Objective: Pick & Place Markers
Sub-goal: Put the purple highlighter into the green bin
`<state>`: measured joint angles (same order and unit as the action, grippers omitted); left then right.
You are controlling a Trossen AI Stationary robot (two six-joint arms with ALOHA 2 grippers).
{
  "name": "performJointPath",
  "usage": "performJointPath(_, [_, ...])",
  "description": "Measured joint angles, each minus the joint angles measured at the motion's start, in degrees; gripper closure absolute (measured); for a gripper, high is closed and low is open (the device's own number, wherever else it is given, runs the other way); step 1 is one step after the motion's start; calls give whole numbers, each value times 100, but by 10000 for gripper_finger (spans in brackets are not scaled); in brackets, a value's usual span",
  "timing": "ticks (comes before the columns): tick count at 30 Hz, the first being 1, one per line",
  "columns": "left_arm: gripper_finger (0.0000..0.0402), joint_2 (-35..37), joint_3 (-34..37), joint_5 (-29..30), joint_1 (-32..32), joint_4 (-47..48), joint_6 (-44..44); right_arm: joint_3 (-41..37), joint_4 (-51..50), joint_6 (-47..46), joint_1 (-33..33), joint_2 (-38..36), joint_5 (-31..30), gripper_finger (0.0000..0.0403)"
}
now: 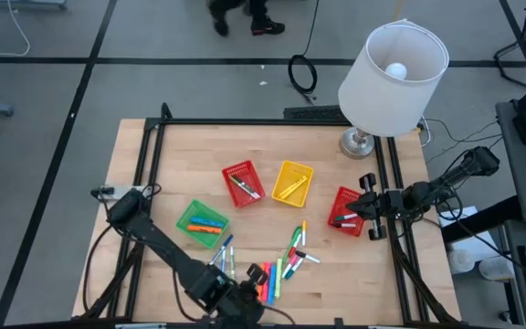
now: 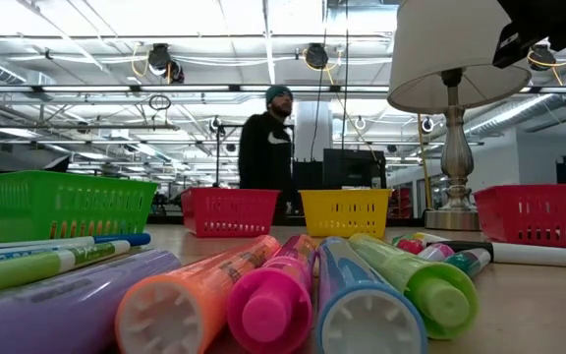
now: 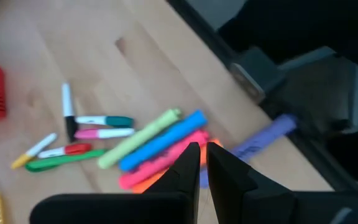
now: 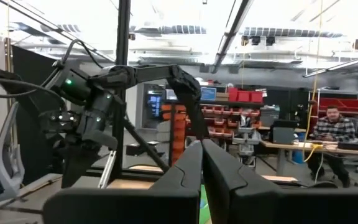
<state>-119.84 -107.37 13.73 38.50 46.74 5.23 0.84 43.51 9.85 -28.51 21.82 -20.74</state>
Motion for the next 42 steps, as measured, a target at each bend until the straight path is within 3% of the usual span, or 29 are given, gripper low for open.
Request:
performJointPath(6, [366, 1, 40, -27, -202, -44, 422, 0, -7, 0, 0, 2, -1, 403])
performJointPath(9, [351, -1, 148, -386, -302, -119, 918, 0, -14, 1, 0, 2, -1, 403])
performJointPath(14, [280, -1, 168, -772, -318, -132, 1547, 0, -64, 0, 0, 2, -1, 403])
performJointPath(19, [198, -1, 175, -769, -318, -43, 2220, 0, -139, -31, 0, 2, 3, 403])
performJointPath(24, [154, -31, 175, -777, -322, -154, 2837, 0, -221, -85, 0, 0, 3, 403])
performJointPath(32, [143, -439, 184, -1470, -343, -357, 2869, 0, -225, -79, 0, -2, -1, 403])
performJointPath(42, [157, -773, 181, -1846, -315, -276, 3068, -2, -267, -26, 2, 106, -9, 403])
